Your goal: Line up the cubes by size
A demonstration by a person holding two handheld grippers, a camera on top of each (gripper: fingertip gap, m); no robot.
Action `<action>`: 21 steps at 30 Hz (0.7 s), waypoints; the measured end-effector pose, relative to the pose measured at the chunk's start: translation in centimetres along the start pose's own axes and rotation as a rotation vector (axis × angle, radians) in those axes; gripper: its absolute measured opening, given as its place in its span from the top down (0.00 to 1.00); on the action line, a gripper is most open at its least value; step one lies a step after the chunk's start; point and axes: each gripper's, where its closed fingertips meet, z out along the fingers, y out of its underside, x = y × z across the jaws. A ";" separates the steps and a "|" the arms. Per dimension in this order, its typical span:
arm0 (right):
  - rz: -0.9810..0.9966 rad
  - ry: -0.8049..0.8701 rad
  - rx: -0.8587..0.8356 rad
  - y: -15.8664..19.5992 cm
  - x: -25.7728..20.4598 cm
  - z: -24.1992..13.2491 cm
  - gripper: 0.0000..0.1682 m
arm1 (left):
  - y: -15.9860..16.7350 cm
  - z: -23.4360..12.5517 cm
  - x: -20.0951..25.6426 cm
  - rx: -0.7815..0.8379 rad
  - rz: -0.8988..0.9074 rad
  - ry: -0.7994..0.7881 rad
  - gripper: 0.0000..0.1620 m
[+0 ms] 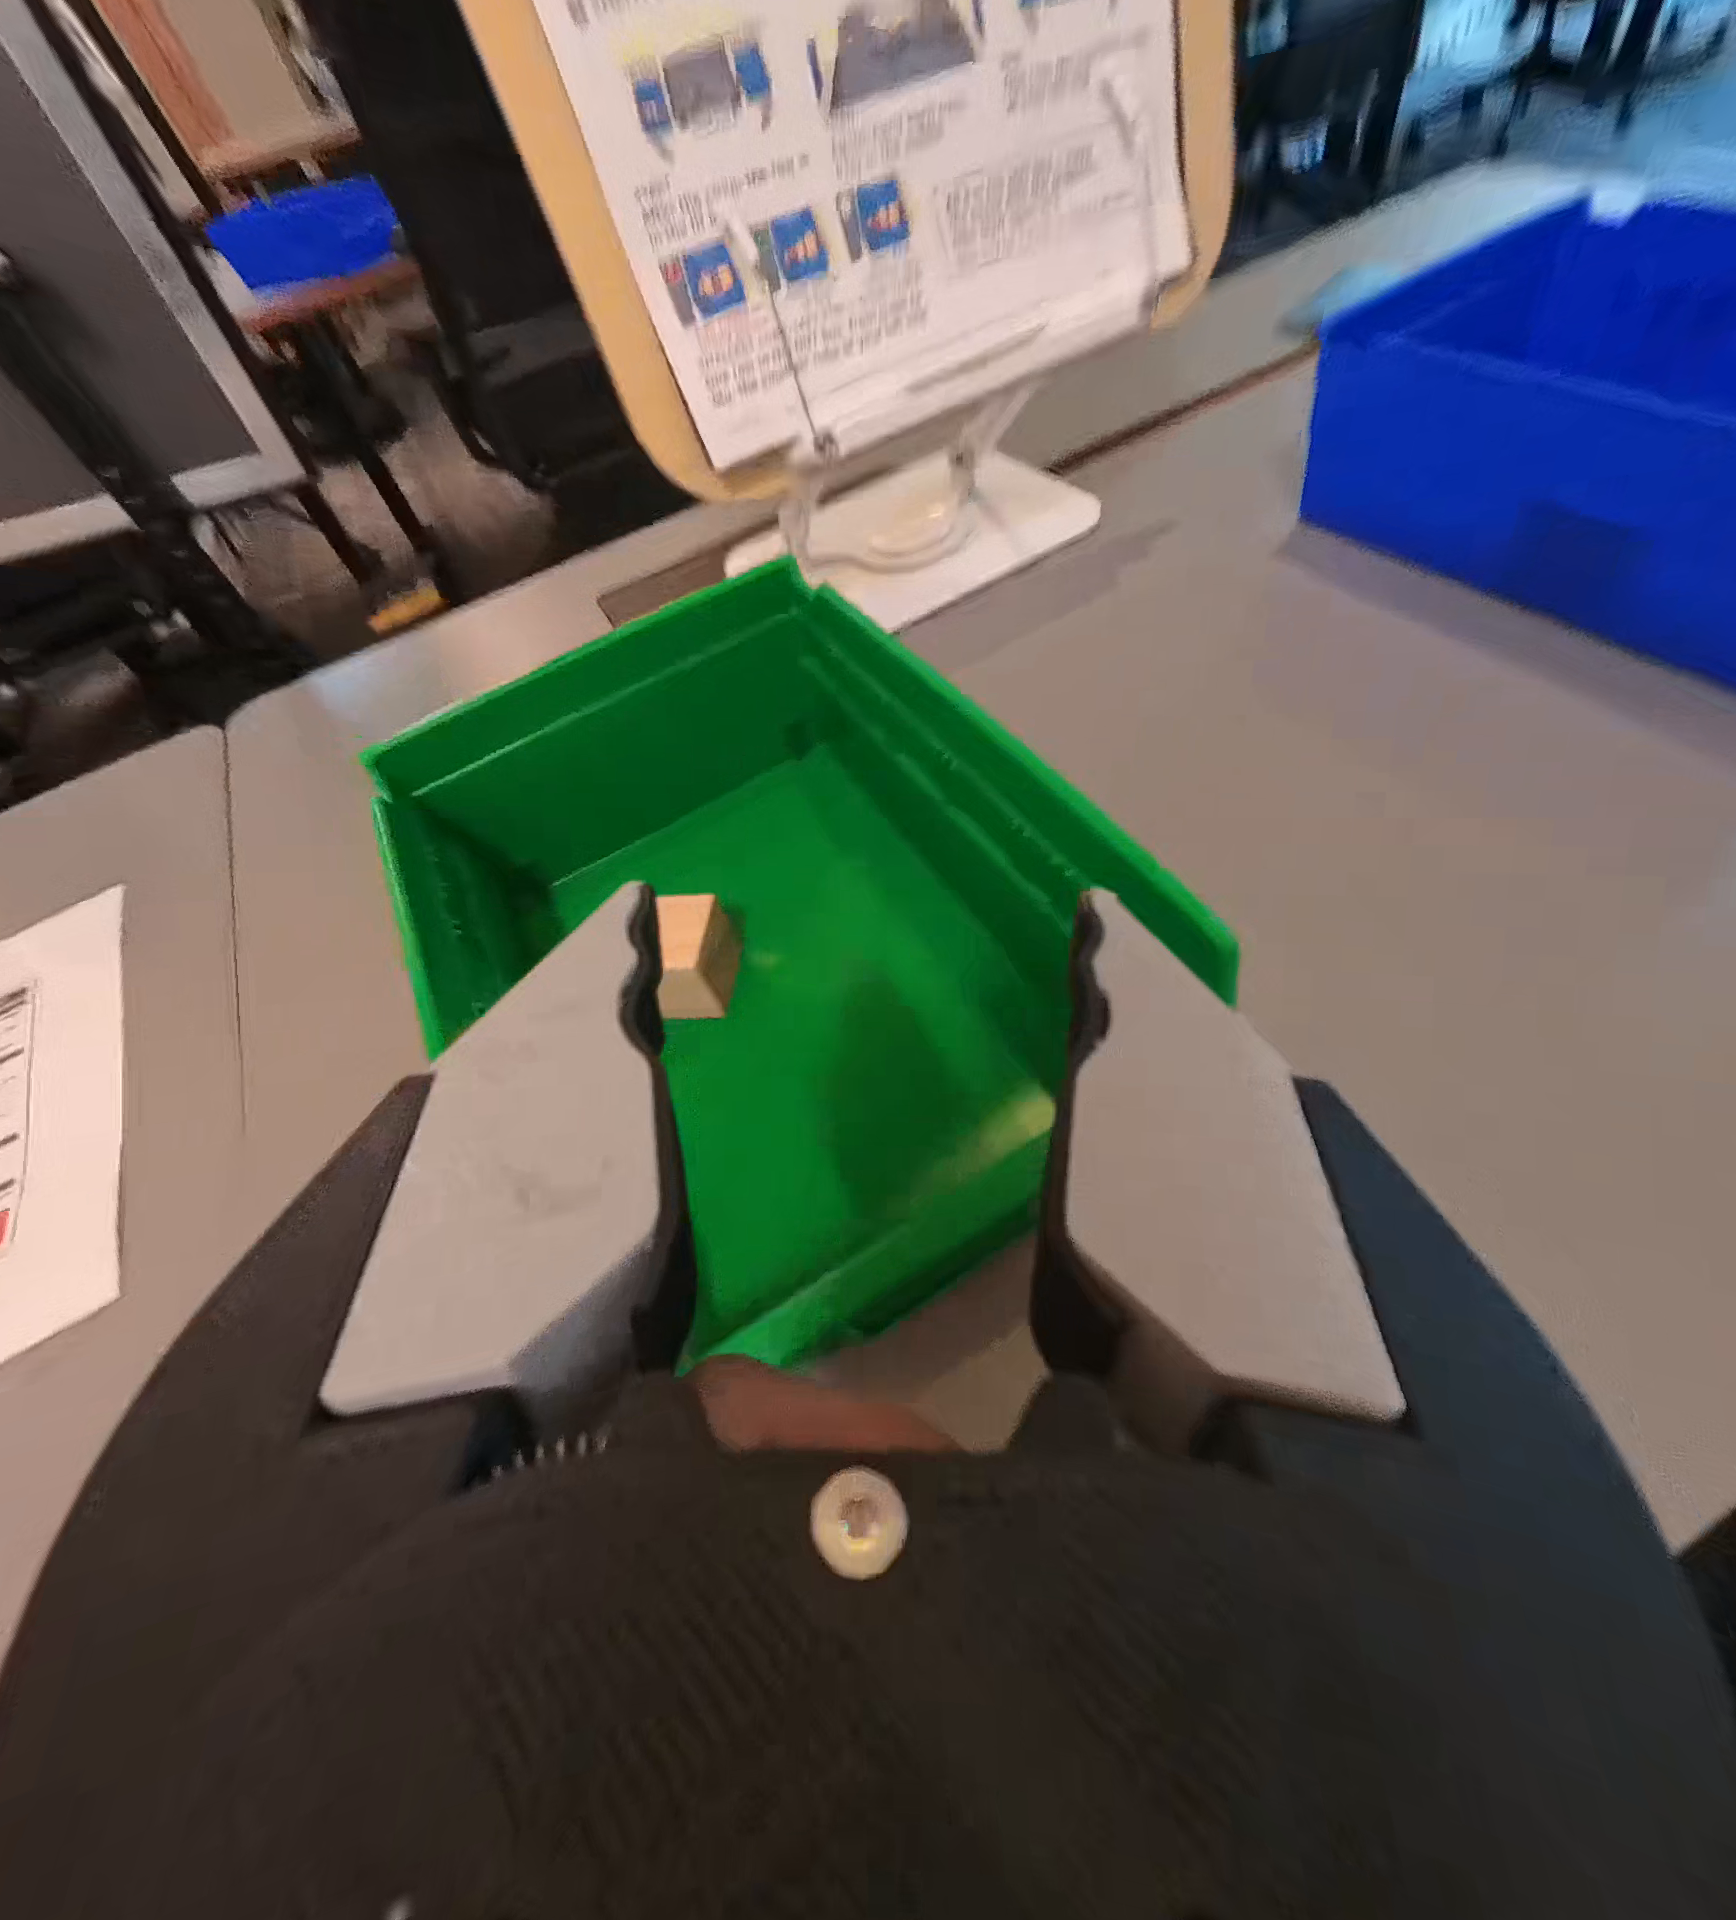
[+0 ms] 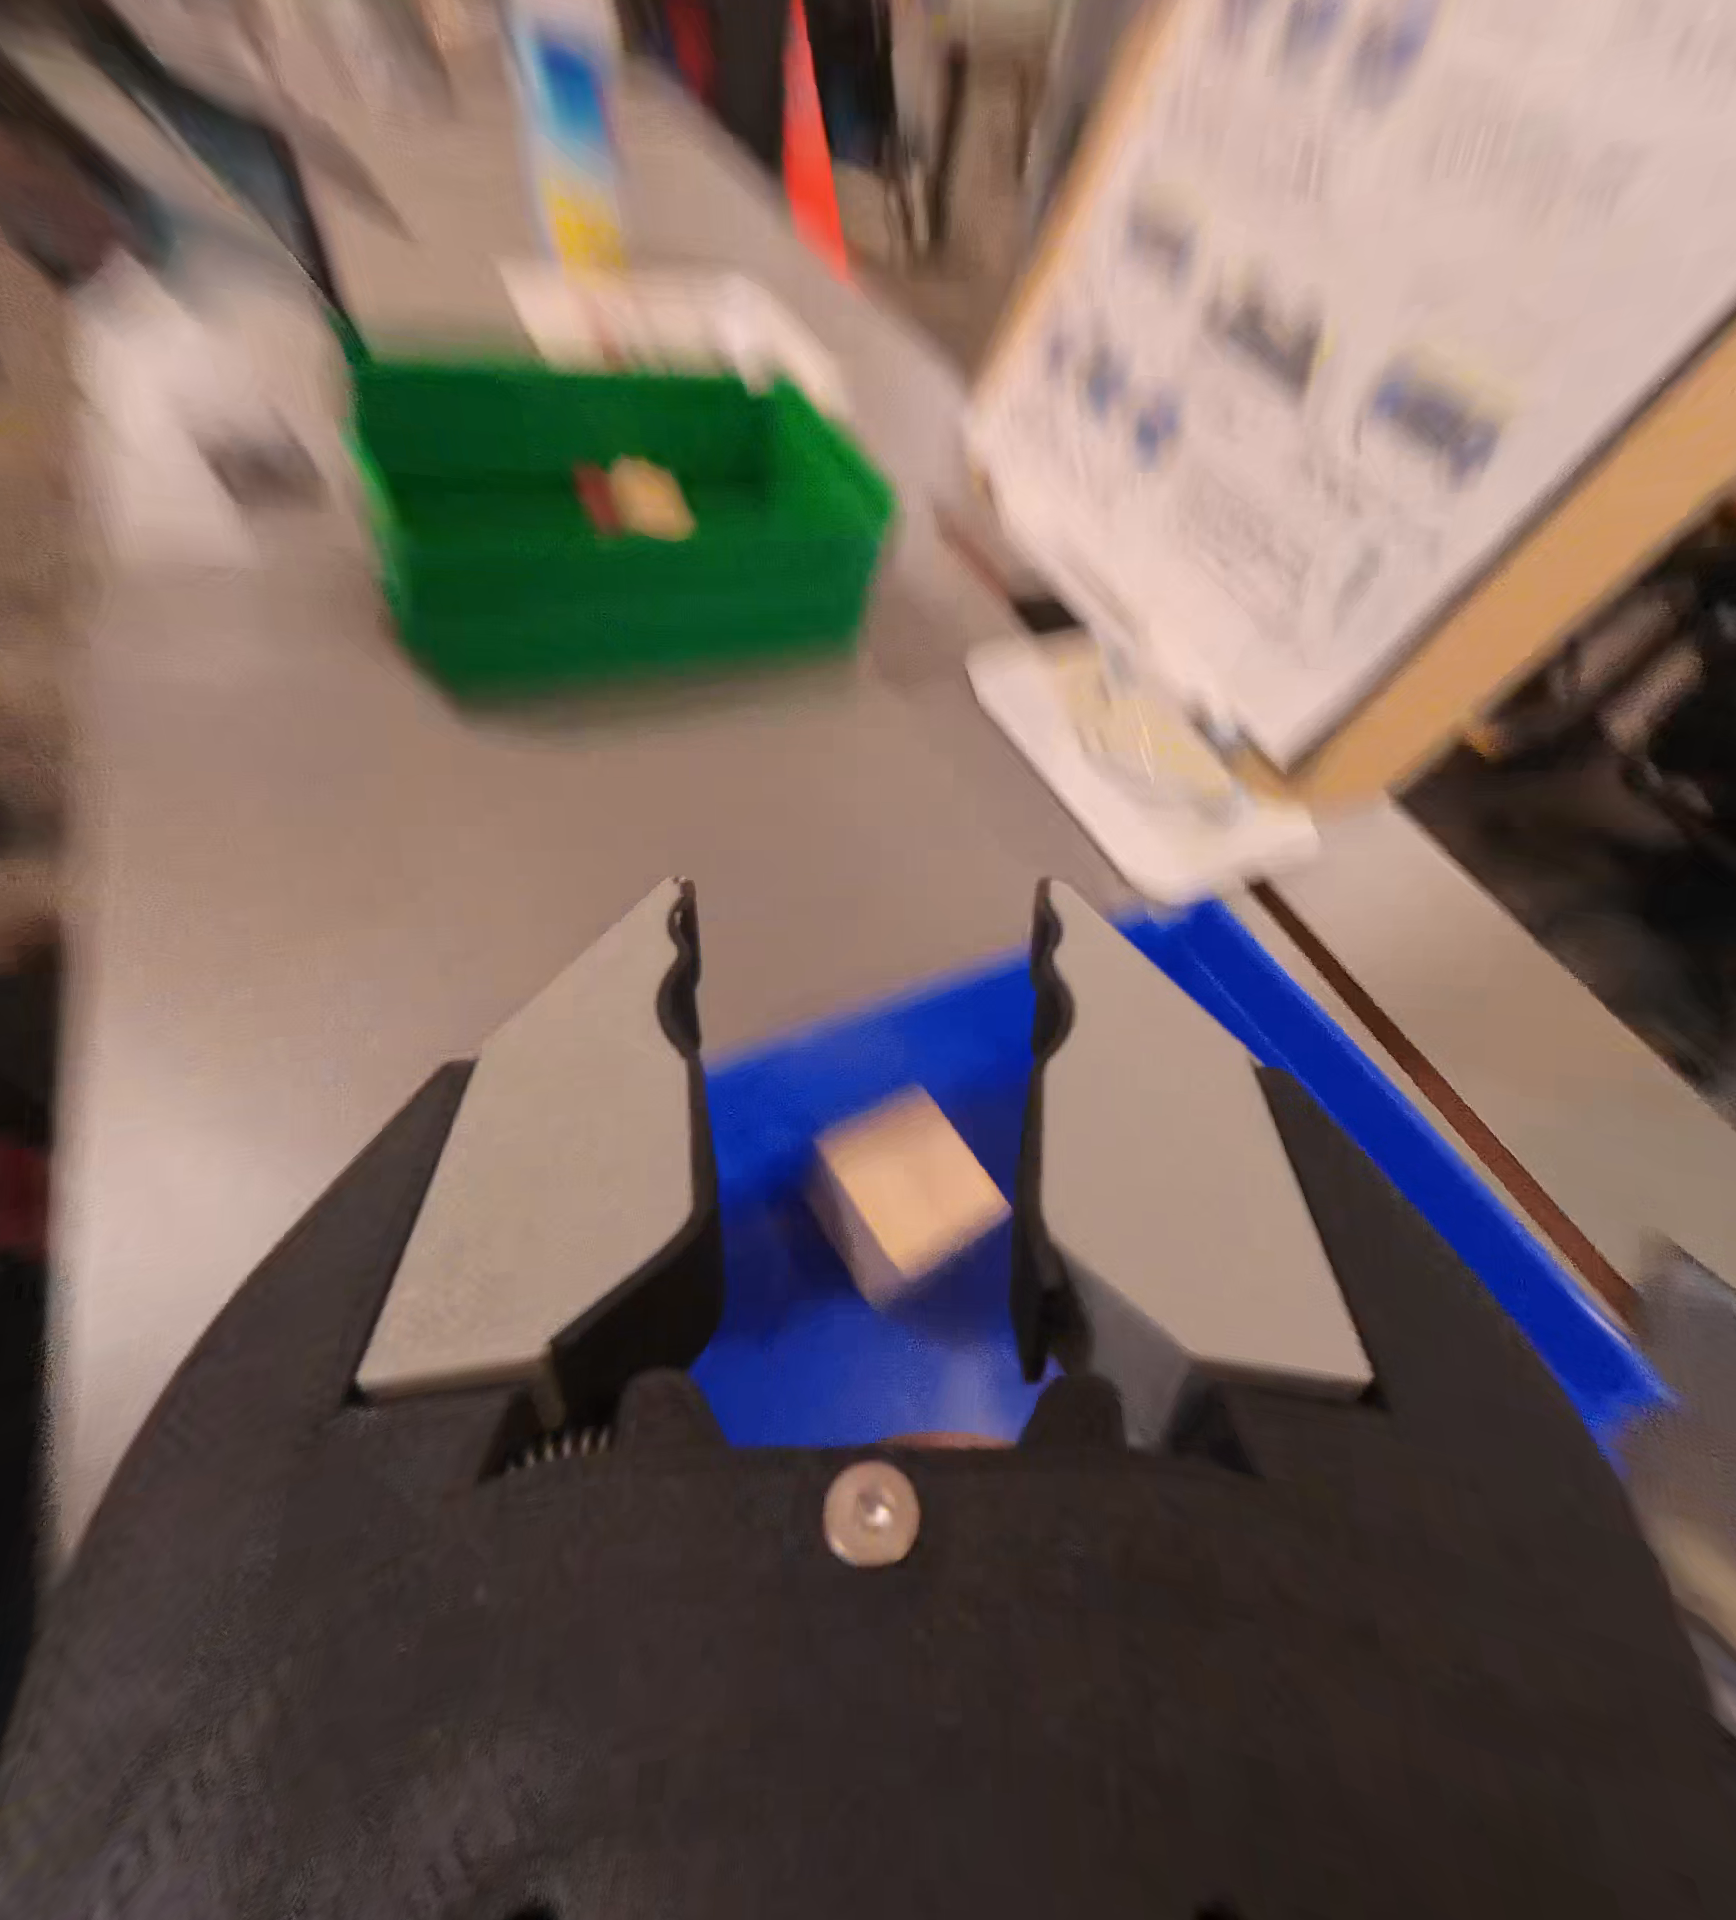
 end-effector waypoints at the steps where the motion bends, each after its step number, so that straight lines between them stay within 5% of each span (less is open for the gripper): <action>1: 0.041 -0.038 0.136 -2.2 -1.8 -1.1 0.67 | -0.1 1.0 -0.8 -0.066 0.001 0.022 0.53; 4: 0.071 -0.070 0.282 -4.6 -6.3 -2.1 0.73 | 0.5 5.3 -3.9 -0.286 -0.019 0.004 0.52; 10: 0.017 -0.174 0.302 -5.4 -12.7 -0.6 0.72 | 7.0 12.5 -7.0 -0.681 -0.023 -0.061 0.54; 15: 0.013 -0.197 0.282 -4.5 -13.7 -0.9 0.72 | 10.5 14.8 -8.0 -0.827 0.039 -0.101 0.57; 21: 0.103 -0.191 0.298 -4.0 -11.9 -1.8 0.74 | 12.3 16.2 -8.4 -0.900 0.108 -0.106 0.71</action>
